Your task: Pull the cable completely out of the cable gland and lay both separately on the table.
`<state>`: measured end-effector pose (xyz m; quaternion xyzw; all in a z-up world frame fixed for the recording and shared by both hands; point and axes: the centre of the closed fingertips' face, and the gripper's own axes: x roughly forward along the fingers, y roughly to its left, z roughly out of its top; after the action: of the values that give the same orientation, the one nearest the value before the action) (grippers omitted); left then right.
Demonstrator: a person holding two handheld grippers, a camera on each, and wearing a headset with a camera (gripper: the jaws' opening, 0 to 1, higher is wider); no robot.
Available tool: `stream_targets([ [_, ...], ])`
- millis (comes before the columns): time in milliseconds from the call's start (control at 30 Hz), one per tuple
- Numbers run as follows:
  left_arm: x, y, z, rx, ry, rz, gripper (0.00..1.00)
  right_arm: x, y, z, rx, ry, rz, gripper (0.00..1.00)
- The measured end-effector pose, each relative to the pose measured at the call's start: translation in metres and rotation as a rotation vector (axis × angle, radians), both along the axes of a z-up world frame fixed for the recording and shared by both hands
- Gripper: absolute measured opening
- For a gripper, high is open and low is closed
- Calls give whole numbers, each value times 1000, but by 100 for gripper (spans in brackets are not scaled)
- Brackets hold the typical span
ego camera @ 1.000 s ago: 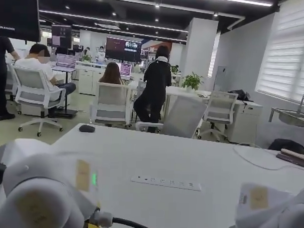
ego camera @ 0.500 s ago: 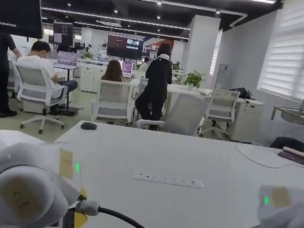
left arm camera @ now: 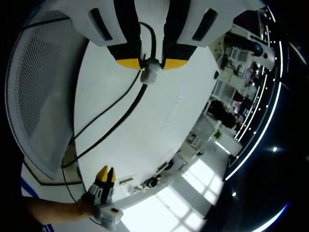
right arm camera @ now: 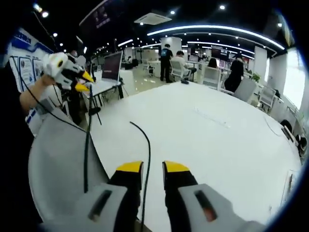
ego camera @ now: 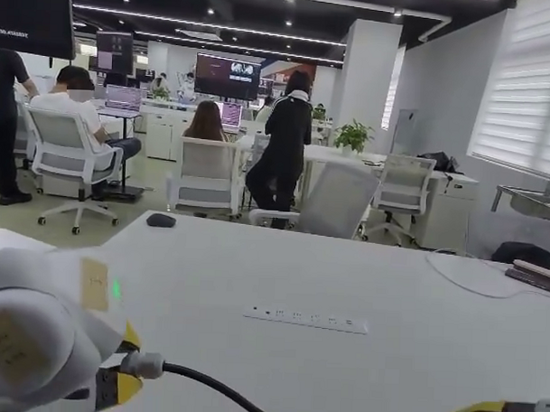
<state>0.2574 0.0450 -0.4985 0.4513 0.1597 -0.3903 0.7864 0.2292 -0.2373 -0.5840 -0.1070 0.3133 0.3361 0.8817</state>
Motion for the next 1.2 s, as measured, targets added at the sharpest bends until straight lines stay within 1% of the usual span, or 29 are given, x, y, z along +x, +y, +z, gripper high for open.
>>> stream_targets([
  [33, 0, 1, 0, -2, 0, 3, 16, -2, -7, -26, -45, 57, -8, 16],
  [67, -1, 1, 1, -4, 2, 5, 16, -4, -8, -42, -82, 73, 15, 16],
  [100, -2, 2, 1, -5, 2, 9, 16, -10, -13, -68, -143, 123, 36, 15],
  [133, -2, 2, 1, -4, 2, 11, 16, -14, -14, -83, -180, 147, 63, 15],
  [167, -3, 4, 1, -1, 3, 16, 16, -25, -12, -104, -201, 197, 100, 15],
  [200, -4, 4, 1, 0, 5, 19, 16, -33, -9, -117, -196, 235, 128, 15],
  [233, -5, 6, 0, 2, 8, 23, 16, -45, -8, -134, -197, 298, 149, 14],
  [267, -6, 7, 0, 2, 10, 27, 16, -52, -7, -144, -204, 333, 158, 13],
  [333, -8, 9, -1, 7, 15, 35, 16, -67, -6, -162, -243, 379, 214, 15],
  [400, -9, 10, -1, 9, 18, 43, 16, -77, -2, -171, -267, 401, 263, 16],
  [500, -11, 13, -2, 10, 23, 60, 17, -77, -3, -180, -327, 393, 291, 16],
  [533, -11, 14, -2, 9, 24, 64, 16, -77, -4, -181, -338, 393, 290, 17],
  [567, -12, 15, -3, 8, 27, 68, 17, -72, -8, -186, -370, 387, 260, 17],
  [600, -12, 15, -3, 9, 28, 71, 17, -61, -9, -182, -388, 332, 262, 11],
  [633, -13, 15, -4, 10, 29, 75, 17, -60, -8, -184, -386, 338, 269, 10],
  [667, -13, 16, -5, 13, 31, 78, 17, -58, -8, -184, -392, 341, 267, 6],
  [700, -14, 16, -5, 13, 32, 80, 17, -51, -8, -183, -410, 307, 285, 5],
  [733, -14, 16, -5, 10, 31, 84, 17, -43, -12, -182, -442, 279, 265, 5],
  [767, -14, 16, -4, 8, 31, 86, 16, -39, -12, -181, -456, 269, 264, 4],
  [800, -15, 17, -4, 7, 32, 89, 16, -35, -13, -181, -450, 272, 257, 4],
  [867, -15, 17, -5, 11, 32, 93, 16, -17, -14, -176, -431, 254, 226, 4],
  [900, -16, 16, -5, 12, 33, 94, 16, -5, -17, -174, -432, 247, 210, 4],
  [967, -17, 15, -7, 19, 38, 97, 17, 13, -22, -170, -451, 221, 190, 3],
  [1033, -18, 14, -9, 25, 44, 101, 17, 47, -34, -164, -494, 167, 154, 3],
  [1067, -18, 14, -10, 30, 49, 103, 16, 52, -36, -163, -499, 161, 147, 3],
  [1100, -19, 13, -11, 34, 50, 104, 16, 69, -42, -161, -499, 152, 106, 3],
  [1133, -19, 12, -12, 37, 50, 105, 16, 78, -45, -159, -494, 148, 89, 3],
  [1167, -21, 11, -13, 42, 56, 105, 16, 94, -52, -155, -500, 129, 51, 3],
  [1200, -22, 10, -14, 45, 59, 107, 16, 105, -59, -153, -514, 117, 22, 3],
])
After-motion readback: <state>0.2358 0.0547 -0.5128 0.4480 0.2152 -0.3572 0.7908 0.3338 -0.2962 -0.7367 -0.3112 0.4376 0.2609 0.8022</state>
